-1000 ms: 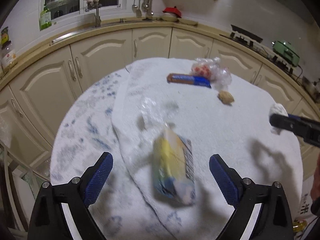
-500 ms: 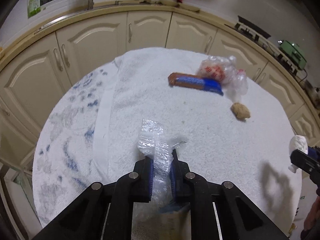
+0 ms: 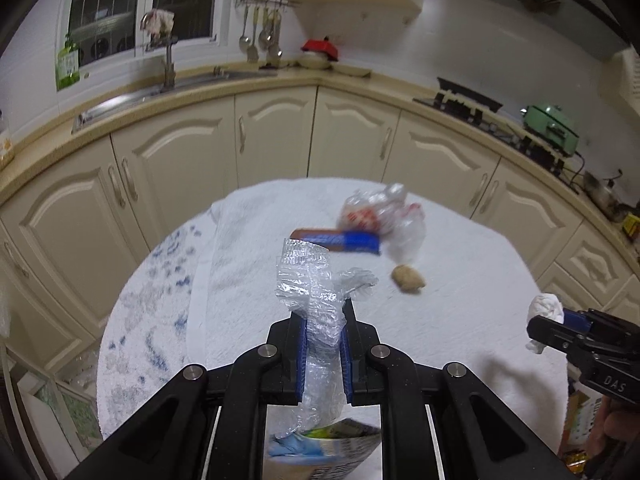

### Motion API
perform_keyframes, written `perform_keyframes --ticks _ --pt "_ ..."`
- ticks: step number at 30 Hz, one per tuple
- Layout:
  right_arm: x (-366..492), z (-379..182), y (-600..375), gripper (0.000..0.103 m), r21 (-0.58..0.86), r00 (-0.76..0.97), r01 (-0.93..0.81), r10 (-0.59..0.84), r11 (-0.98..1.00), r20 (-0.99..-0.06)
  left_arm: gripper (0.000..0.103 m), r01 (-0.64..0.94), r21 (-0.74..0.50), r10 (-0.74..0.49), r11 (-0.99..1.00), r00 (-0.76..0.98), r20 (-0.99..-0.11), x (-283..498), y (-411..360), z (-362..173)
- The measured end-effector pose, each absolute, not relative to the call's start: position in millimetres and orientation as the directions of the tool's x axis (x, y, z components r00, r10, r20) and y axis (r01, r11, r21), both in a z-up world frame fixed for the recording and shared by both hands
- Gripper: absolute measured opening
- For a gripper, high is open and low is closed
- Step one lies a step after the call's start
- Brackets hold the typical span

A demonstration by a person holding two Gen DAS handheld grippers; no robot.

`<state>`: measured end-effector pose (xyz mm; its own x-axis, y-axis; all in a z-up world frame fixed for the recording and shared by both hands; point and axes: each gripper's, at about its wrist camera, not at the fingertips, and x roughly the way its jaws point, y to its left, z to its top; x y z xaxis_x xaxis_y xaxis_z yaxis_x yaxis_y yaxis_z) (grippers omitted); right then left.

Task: Collect trash
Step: 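Carry the plastic wrap and tissue ball to the wastebasket and open both tools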

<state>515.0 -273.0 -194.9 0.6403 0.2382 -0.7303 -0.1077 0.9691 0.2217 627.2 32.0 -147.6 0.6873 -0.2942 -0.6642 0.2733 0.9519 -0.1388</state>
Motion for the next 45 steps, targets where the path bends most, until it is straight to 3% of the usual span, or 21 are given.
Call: perform_keyframes --ticks 11,24,36,45 --pt "477.6 -164.3 -340.3 0.034 0.216 0.725 -0.003 0.151 0.976 -0.672 0.01 0.398 -0.124 -0.39 0.909 0.707 -0.59 577.1 -27.8 -108.2" --pt "408.6 -156.9 -446.6 0.034 0.224 0.758 0.203 -0.008 0.953 -0.652 0.01 0.579 -0.145 -0.546 0.803 0.615 -0.569 543.0 -143.3 -102.1" --pt "354.1 -196.8 -546.3 0.034 0.251 0.689 0.423 -0.129 0.871 -0.713 0.01 0.753 -0.185 -0.663 0.631 0.4 -0.632 546.3 -279.6 -133.0" --pt "357.3 -254.6 -590.1 0.034 0.3 0.624 0.479 -0.079 0.825 -0.777 0.012 0.78 -0.194 -0.617 0.595 0.288 -0.733 600.5 -369.7 -175.7"
